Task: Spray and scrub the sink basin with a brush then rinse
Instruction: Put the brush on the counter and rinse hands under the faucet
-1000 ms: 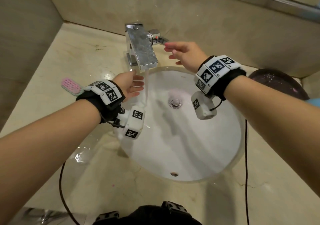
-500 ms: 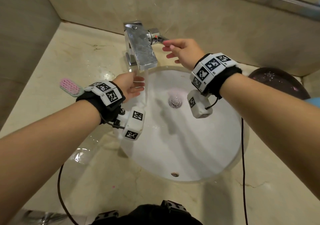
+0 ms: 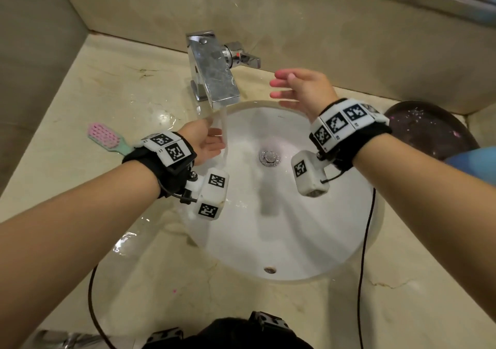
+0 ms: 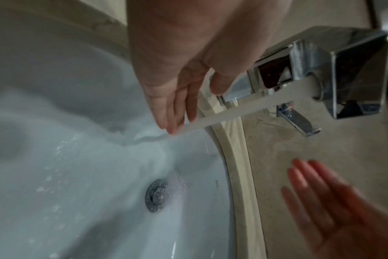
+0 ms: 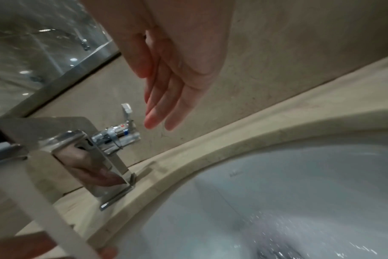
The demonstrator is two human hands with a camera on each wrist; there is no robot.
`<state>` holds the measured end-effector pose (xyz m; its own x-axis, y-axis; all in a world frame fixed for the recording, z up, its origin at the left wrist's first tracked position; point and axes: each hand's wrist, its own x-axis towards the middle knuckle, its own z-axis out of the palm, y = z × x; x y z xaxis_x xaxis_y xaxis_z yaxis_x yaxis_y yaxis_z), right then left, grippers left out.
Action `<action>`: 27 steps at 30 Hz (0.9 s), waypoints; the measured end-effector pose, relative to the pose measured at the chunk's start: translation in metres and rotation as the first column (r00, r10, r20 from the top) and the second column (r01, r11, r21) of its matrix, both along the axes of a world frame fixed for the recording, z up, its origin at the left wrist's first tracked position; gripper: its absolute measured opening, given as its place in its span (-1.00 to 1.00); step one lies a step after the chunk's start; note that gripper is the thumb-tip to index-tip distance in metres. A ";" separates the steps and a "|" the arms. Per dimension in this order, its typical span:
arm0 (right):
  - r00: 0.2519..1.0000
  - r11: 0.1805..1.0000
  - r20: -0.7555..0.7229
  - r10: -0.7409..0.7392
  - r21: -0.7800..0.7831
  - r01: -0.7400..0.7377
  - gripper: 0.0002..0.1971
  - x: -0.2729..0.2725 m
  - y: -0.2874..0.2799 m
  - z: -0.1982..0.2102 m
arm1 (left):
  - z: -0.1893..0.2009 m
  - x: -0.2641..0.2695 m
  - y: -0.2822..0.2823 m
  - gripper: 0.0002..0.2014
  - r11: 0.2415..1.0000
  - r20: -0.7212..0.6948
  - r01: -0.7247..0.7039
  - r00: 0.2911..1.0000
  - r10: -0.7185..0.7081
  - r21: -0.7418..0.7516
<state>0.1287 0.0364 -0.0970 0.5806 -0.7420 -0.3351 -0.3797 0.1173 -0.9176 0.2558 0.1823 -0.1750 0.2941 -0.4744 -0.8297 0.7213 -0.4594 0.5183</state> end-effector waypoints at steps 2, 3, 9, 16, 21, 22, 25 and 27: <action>0.997 0.996 -0.018 -0.079 0.028 0.079 -0.68 -0.017 0.002 -0.012 | -0.001 -0.002 -0.004 -0.62 0.994 -0.095 -0.101 0.991 0.097 -0.035; 0.993 0.992 -0.031 -0.114 0.044 0.116 -0.68 -0.027 0.004 -0.018 | 0.000 -0.003 -0.007 -0.63 0.983 -0.147 -0.169 0.976 0.158 -0.065; 0.968 0.961 -0.080 -0.237 0.127 0.246 -0.67 -0.075 0.015 -0.053 | 0.013 -0.003 -0.023 -0.55 0.934 -0.229 -0.218 0.961 0.155 -0.284; 0.958 0.952 -0.086 -0.275 0.114 0.284 -0.71 -0.094 0.015 -0.064 | 0.008 -0.004 -0.026 -0.68 0.912 -0.297 -0.208 0.949 0.101 -0.353; 0.960 0.952 -0.044 -0.278 0.123 0.281 -0.74 -0.092 0.016 -0.060 | 0.013 -0.007 -0.023 -0.46 0.903 -0.262 -0.116 0.965 0.004 -0.414; 0.959 0.951 -0.040 -0.281 0.123 0.284 -0.74 -0.092 0.016 -0.061 | 0.013 -0.007 -0.023 -0.47 0.907 -0.239 -0.098 0.971 -0.003 -0.409; 0.958 0.949 -0.043 -0.285 0.125 0.288 -0.74 -0.094 0.016 -0.063 | 0.014 -0.004 -0.023 -0.64 0.927 -0.227 -0.117 0.973 0.035 -0.357; 0.957 0.949 -0.047 -0.286 0.123 0.289 -0.73 -0.096 0.017 -0.064 | 0.011 0.000 -0.024 -0.72 0.925 -0.250 -0.161 0.965 0.075 -0.343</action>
